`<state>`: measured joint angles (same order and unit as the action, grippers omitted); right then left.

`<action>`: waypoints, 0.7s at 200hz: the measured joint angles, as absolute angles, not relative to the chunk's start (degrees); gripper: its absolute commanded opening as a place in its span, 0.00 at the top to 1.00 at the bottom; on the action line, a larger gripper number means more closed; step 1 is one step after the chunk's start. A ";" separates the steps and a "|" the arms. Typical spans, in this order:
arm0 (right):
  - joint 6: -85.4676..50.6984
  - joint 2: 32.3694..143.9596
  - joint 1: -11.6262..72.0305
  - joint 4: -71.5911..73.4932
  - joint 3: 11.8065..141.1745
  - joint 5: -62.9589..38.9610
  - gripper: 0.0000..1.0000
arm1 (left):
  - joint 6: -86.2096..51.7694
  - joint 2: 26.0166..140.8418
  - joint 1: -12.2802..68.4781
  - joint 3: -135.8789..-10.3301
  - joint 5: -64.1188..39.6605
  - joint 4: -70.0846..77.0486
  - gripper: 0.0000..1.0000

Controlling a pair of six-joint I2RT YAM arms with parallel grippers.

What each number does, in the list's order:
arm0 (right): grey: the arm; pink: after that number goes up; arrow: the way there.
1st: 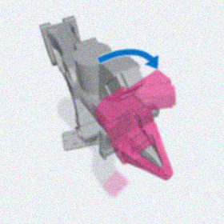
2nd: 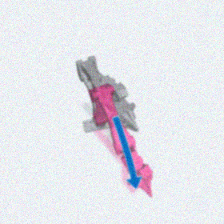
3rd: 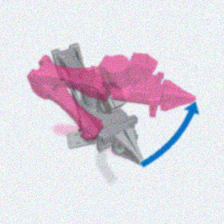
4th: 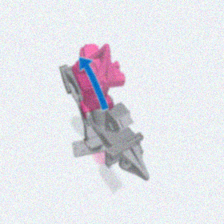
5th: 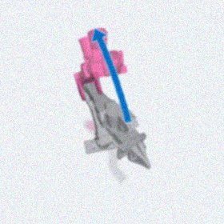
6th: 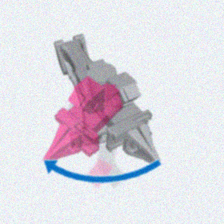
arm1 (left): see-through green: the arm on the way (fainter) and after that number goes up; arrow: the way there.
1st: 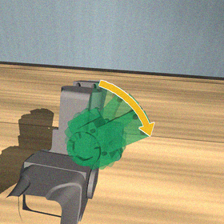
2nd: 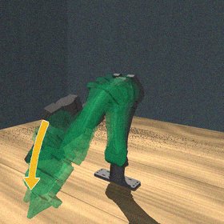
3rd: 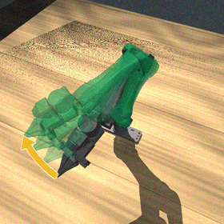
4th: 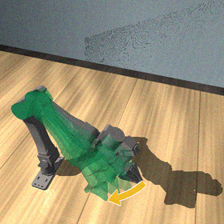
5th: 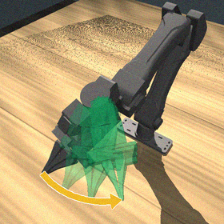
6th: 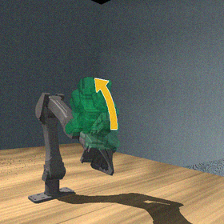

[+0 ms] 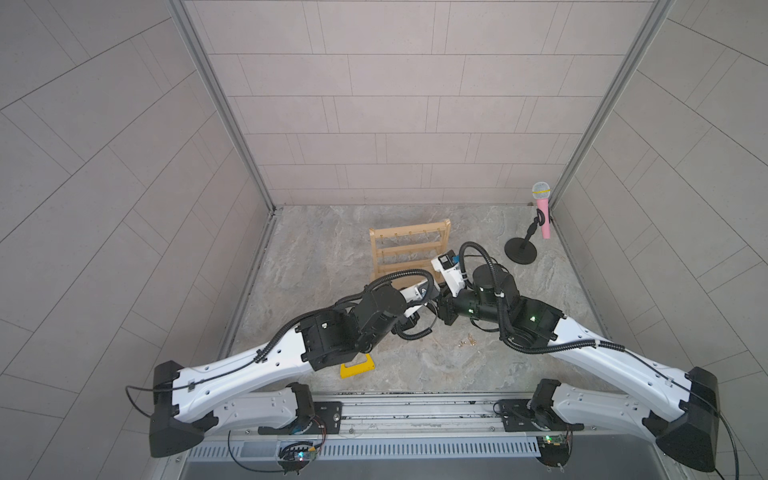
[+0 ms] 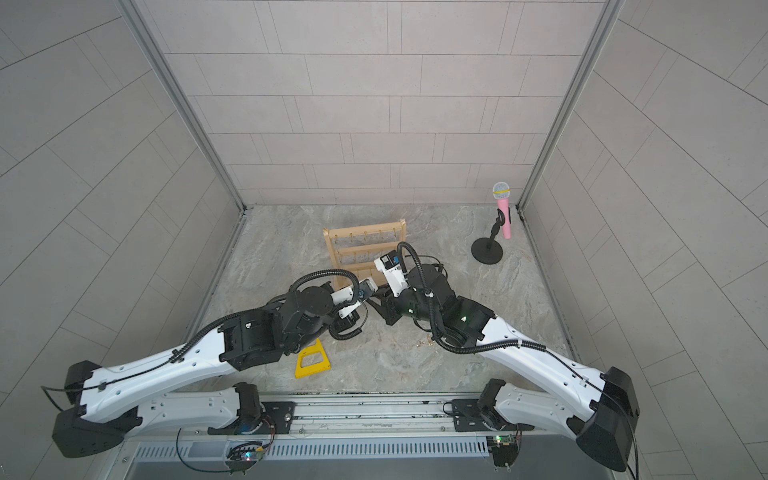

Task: Hang the necklace on the jewelry display stand
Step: Pick up the necklace from the center of the board.

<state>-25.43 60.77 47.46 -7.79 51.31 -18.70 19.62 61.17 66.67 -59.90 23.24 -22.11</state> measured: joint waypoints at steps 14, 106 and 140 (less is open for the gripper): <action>-25.43 60.77 47.46 -7.55 51.31 -18.76 0.73 | 19.62 61.14 66.67 -59.90 23.11 -22.11 1.00; -25.43 60.80 47.46 -5.93 51.31 -20.75 0.73 | 19.59 60.62 66.67 -59.90 22.04 -21.96 1.00; -25.41 61.28 47.46 -4.97 51.31 -21.02 0.73 | 19.57 60.31 66.67 -59.90 21.85 -21.58 1.00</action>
